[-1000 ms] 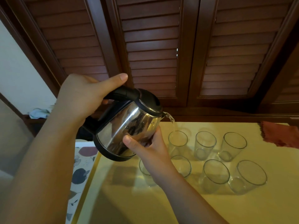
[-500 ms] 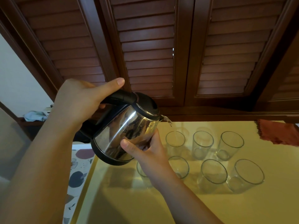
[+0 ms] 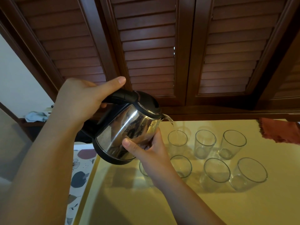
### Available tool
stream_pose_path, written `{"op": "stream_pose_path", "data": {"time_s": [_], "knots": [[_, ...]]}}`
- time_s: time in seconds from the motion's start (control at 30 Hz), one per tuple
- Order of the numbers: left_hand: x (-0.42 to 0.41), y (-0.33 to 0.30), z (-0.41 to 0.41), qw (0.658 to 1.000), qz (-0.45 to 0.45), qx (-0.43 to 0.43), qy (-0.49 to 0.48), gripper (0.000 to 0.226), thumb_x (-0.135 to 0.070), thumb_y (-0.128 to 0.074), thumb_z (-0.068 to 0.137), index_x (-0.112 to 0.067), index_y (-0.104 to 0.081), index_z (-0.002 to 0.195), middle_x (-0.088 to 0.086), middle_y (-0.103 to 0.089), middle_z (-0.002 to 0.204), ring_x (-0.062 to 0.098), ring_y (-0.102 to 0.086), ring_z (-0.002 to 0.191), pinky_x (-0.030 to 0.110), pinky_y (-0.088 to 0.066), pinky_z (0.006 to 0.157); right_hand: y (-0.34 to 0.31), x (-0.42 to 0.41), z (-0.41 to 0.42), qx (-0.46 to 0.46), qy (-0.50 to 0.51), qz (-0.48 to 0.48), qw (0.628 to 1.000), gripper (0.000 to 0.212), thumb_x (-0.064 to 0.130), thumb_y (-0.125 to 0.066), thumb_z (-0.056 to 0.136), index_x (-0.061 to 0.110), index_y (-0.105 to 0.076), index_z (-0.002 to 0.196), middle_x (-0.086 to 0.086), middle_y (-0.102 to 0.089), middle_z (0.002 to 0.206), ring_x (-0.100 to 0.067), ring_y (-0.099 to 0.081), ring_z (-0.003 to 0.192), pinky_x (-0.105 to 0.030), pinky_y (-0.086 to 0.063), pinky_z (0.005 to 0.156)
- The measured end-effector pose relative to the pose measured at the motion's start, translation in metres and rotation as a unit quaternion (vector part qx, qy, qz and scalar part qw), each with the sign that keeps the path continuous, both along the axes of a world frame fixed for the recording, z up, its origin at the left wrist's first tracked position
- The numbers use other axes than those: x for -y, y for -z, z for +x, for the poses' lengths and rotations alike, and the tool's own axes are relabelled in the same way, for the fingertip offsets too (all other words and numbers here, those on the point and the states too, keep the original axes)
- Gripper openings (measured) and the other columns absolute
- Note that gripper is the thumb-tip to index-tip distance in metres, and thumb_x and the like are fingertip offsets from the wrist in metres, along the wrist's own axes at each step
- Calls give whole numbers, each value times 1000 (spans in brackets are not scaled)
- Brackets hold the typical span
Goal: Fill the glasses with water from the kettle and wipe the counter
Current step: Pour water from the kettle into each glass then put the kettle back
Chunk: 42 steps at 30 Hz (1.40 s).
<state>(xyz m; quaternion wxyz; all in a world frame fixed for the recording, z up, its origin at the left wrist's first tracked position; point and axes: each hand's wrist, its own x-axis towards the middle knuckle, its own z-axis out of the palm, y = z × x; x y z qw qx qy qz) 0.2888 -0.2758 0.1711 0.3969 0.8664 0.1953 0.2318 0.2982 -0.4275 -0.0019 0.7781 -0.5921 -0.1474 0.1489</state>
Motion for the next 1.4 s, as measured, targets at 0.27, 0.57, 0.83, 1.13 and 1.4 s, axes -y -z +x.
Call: {"op": "stream_pose_path", "data": {"time_s": [0.27, 0.57, 0.83, 1.13, 1.4], "knots": [[-4, 2, 1, 1000, -7, 3, 2, 75, -81, -75, 72, -6, -73, 68, 0, -61, 46, 9, -54, 42, 43, -49, 70, 0, 0, 0, 0, -3, -5, 1000, 80, 34, -96, 77, 41, -52, 144, 15, -70, 136, -5, -66, 128, -41, -56, 112], [3, -4, -3, 1000, 2, -6, 3, 71, -81, -74, 71, -10, -70, 63, -3, -60, 45, 24, -61, 58, 44, -51, 74, 1, -2, 1, -7, -2, 3, 1000, 86, 45, -96, 69, 41, -52, 142, 11, -70, 139, -11, -66, 131, -48, -54, 114], [5, -5, -6, 1000, 9, -5, -5, 71, -80, -74, 73, -10, -71, 64, -4, -62, 47, 21, -62, 58, 41, -51, 73, 1, -2, -1, -7, -4, 2, 1000, 87, 46, -96, 68, 42, -51, 144, 13, -69, 139, -9, -65, 131, -46, -55, 114], [5, -6, -6, 1000, 23, -4, -2, 69, -79, -74, 74, -11, -69, 62, -4, -60, 45, 16, -60, 54, 40, -49, 72, 4, -4, -2, -9, -3, 12, 1000, 85, 46, -96, 71, 39, -51, 143, 8, -69, 140, -13, -65, 132, -48, -54, 113], [9, -6, -5, 1000, 22, -5, 2, 70, -78, -74, 73, -9, -71, 65, -5, -60, 45, 15, -61, 54, 41, -50, 73, 4, -2, -2, -9, -6, 23, 1000, 86, 41, -95, 72, 35, -50, 144, 8, -70, 139, -13, -67, 131, -47, -55, 114]]}}
